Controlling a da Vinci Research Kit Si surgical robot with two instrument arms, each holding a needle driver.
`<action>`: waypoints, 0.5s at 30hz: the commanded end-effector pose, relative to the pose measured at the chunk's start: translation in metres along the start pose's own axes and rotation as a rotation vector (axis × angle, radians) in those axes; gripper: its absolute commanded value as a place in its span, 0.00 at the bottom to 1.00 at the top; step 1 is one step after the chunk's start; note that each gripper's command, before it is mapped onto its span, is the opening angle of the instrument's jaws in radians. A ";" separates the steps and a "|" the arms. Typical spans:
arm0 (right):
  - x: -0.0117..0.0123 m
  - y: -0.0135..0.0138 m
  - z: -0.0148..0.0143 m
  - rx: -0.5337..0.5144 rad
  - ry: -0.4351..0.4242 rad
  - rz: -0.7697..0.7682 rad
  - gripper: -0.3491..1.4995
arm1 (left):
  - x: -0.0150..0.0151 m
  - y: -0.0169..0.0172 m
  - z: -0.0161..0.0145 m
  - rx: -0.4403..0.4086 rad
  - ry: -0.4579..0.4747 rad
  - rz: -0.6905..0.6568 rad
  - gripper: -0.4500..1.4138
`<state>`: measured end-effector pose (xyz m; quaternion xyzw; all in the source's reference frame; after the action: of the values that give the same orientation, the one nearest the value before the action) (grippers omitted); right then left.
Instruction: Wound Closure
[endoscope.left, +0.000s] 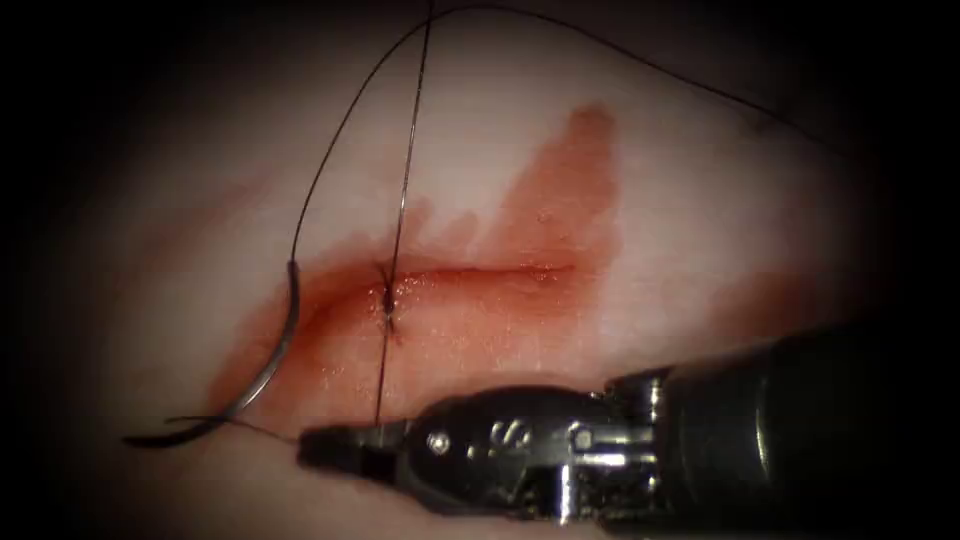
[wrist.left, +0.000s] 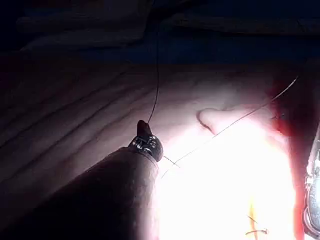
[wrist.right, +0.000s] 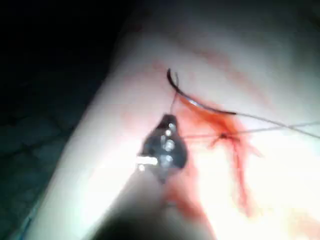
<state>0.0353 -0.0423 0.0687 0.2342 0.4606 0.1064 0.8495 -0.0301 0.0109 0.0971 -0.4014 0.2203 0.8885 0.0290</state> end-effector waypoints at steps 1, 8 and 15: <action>-0.0001 -0.0008 0.0004 -0.004 0.008 0.006 0.00 | 0.0001 -0.0002 0.0009 0.003 0.000 0.010 0.00; -0.0005 -0.0011 0.0000 0.002 0.054 0.030 0.00 | 0.0004 -0.0012 0.0011 0.005 -0.008 0.042 0.00; -0.0010 -0.0012 0.0003 0.005 0.058 0.041 0.00 | 0.0003 -0.0013 0.0010 0.008 -0.015 0.056 0.00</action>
<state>0.0345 -0.0431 0.0686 0.2421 0.4799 0.1320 0.8329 -0.0302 0.0121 0.0964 -0.3879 0.2337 0.8915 0.0068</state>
